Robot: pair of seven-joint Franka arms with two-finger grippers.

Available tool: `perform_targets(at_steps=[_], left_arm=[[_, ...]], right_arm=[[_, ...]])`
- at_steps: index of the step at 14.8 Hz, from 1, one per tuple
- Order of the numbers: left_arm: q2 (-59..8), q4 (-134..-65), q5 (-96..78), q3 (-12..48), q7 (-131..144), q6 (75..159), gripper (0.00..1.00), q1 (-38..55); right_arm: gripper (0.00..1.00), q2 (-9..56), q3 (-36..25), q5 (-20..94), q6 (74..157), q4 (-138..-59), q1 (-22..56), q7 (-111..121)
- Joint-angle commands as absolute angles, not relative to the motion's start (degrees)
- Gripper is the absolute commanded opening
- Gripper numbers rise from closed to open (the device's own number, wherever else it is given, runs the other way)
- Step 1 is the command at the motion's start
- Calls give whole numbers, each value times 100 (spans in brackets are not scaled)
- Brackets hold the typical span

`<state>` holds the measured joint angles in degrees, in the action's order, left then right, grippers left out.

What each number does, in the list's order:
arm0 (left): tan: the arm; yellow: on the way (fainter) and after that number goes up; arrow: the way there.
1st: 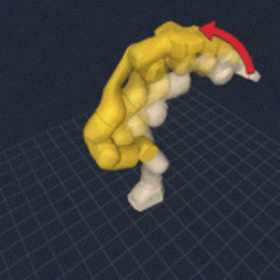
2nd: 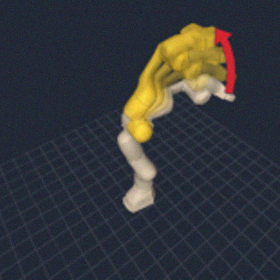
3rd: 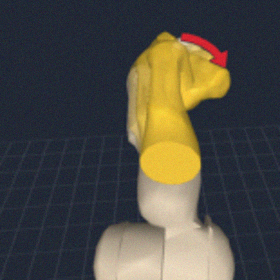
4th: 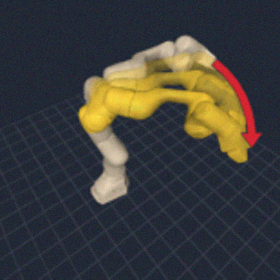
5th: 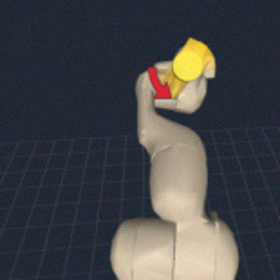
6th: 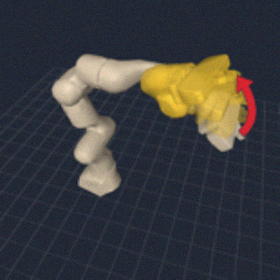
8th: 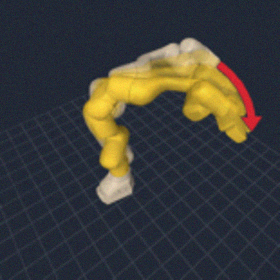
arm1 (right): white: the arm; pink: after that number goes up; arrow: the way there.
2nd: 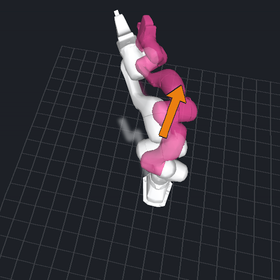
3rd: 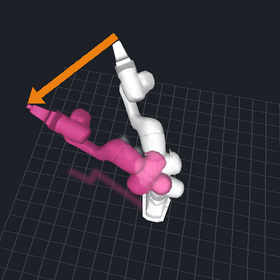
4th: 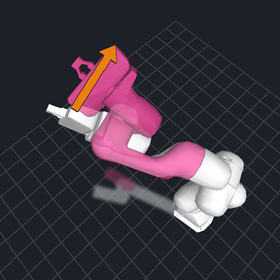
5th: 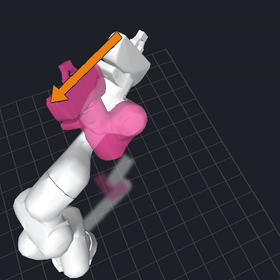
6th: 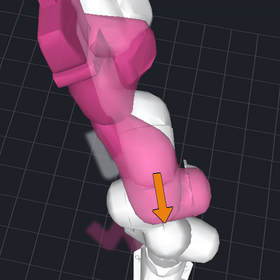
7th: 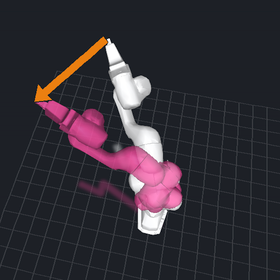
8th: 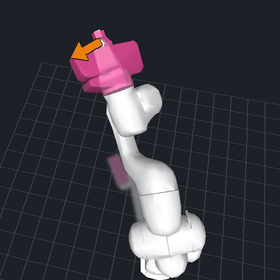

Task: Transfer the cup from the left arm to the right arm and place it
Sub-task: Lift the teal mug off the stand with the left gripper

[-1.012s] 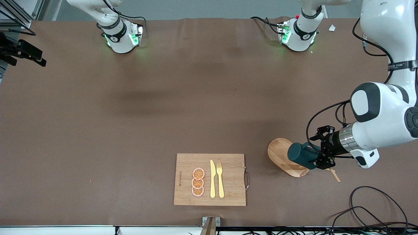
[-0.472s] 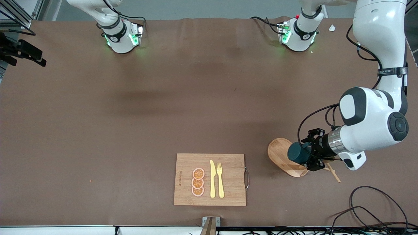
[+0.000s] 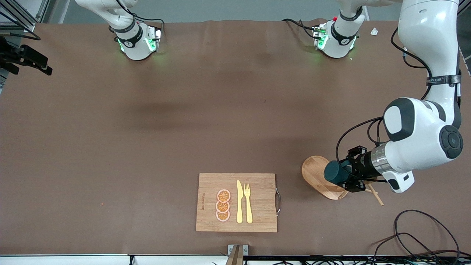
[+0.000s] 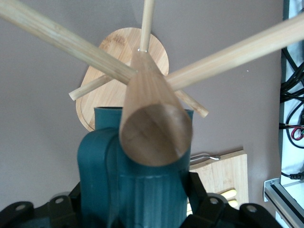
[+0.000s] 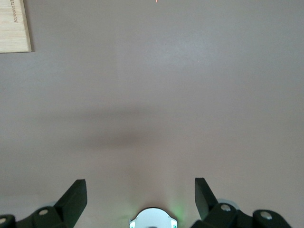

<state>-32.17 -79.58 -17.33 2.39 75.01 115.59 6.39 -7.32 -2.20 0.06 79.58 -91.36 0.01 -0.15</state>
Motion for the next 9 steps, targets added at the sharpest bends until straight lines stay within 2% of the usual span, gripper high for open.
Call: perform_targets(at_steps=[1, 9], left_arm=[[-3112, -7910, -1775, 298, 7444, 11549, 31, 650], [-2769, -7919, -1740, 843, 8111, 11487, 32, 668]], right_arm=[[100, -835, -185, 26, 7972, -9246, 35, -26], [100, -835, -193, 79, 7945, -9237, 9, -97]])
